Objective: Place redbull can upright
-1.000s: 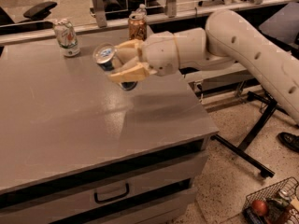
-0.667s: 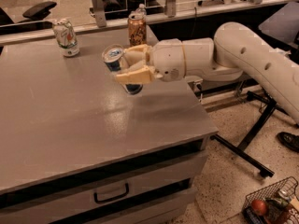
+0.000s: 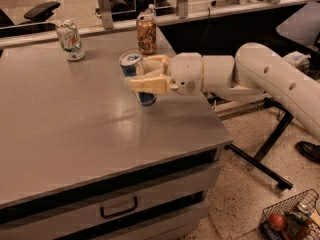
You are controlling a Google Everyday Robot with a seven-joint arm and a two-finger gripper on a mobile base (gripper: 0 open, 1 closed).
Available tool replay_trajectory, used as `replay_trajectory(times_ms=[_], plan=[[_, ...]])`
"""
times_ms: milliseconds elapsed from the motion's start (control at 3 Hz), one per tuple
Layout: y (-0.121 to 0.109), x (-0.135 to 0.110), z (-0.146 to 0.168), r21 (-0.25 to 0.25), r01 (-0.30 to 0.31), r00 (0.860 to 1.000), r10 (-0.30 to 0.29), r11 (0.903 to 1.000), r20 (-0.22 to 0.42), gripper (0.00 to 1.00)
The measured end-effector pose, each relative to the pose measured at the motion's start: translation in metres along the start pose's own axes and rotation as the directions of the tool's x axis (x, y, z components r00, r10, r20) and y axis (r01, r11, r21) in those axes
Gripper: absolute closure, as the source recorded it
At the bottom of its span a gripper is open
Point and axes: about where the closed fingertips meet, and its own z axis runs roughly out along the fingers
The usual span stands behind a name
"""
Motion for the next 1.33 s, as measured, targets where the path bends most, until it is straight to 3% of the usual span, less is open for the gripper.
replay_trajectory(times_ms=[333, 667, 1333], plan=[[-0.003, 0.008, -0.003, 0.036, -0.049, 0.999, 0.049, 0.9981, 0.023, 1.0], [-0.004, 0.016, -0.005, 0.059, -0.089, 0.995, 0.087, 0.9942, 0.047, 0.88], [-0.005, 0.03, -0.008, 0.084, -0.129, 0.989, 0.122, 0.988, 0.088, 0.41]])
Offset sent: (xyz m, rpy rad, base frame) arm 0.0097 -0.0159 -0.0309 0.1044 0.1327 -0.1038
